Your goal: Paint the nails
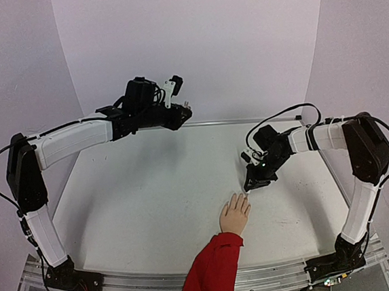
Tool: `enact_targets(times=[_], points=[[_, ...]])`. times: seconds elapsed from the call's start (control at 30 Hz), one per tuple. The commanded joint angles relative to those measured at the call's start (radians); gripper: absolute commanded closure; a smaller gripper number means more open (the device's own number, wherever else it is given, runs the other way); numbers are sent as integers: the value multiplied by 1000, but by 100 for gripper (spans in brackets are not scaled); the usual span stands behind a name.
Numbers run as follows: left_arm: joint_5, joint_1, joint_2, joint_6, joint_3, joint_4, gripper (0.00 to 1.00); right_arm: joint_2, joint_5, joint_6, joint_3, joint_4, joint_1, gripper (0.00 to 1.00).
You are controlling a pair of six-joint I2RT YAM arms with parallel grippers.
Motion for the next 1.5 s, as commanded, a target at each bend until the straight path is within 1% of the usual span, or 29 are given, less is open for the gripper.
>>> enact_targets(times=[0.0,0.4,0.8,1.47], points=[[-10,6,-30,-6,6,64,100,14,4,-4,28,-60,3,100],[-16,8,-16,8,20,66,100,23,28,-11,41,-61,3,100],[-14,11,-2,9,33,66,100,16,11,-39,46,-52,1,100],[-10,14,0,11,37,66,100,10,41,-30,45,-37,-1,100]])
